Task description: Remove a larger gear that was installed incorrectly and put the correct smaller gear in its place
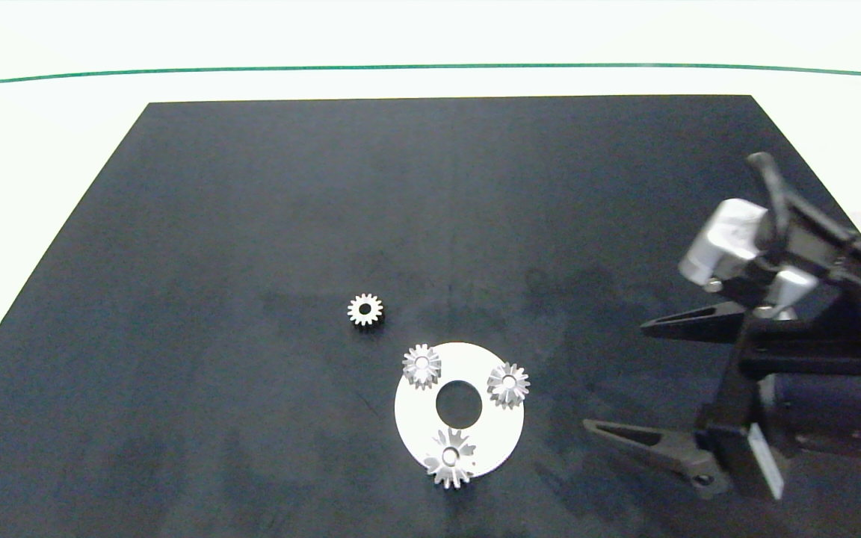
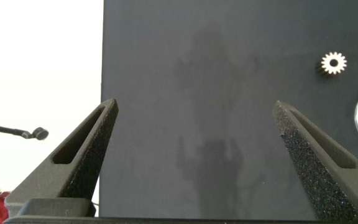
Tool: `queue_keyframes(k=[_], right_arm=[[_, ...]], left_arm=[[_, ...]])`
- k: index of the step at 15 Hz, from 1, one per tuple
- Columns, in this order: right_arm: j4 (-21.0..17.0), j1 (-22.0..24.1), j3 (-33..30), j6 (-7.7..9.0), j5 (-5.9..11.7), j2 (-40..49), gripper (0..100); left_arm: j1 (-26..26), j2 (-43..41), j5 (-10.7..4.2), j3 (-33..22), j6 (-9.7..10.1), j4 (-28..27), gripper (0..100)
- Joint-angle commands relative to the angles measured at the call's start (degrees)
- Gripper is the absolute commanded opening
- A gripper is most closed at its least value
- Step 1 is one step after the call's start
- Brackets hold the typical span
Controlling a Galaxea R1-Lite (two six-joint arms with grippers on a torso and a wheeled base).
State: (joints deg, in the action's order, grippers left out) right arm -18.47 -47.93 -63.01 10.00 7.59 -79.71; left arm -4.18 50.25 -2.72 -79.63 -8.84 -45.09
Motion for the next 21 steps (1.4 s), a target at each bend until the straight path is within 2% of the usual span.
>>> queue_keyframes(k=[1,4,6,9,10,11,14,19,21], right_arm=[[-2.98,-8.05,-6.33,0.11,3.39,-10.02,100],[-11.77,-12.54,-11.87,0.02,4.80,-11.16,100],[-12.38,-14.38,-12.31,0.02,7.70,-13.45,100],[-12.21,-16.67,-12.48,0.02,10.07,-17.23,100],[-12.12,-17.37,-13.72,0.02,11.65,-19.87,100],[-11.85,-17.46,-14.86,0.11,12.27,-21.45,100],[-11.77,-17.02,-19.43,0.11,12.36,-26.46,100],[-12.47,-16.58,-21.98,0.20,12.36,-29.97,100],[-14.93,-14.56,-24.17,0.64,12.36,-31.29,100]], left_arm=[[-1.36,-1.56,-0.09,-0.26,-0.13,-0.08,100],[-1.44,-2.09,-0.01,-0.44,-0.13,-0.08,100],[-1.44,-2.09,-0.01,-0.53,-0.13,-0.26,100],[-1.44,-2.09,-0.01,-0.53,-0.13,-0.26,100],[-1.44,-2.09,-0.01,-0.53,-0.13,-0.26,100],[-1.44,-2.09,-0.01,-0.53,-0.13,-0.26,100],[-1.44,-2.09,-0.09,-0.62,-0.21,-0.17,100],[-1.44,-2.09,-0.01,-0.70,-0.30,-0.08,100],[-1.44,-2.09,-0.09,-0.70,-0.30,-0.08,100]])
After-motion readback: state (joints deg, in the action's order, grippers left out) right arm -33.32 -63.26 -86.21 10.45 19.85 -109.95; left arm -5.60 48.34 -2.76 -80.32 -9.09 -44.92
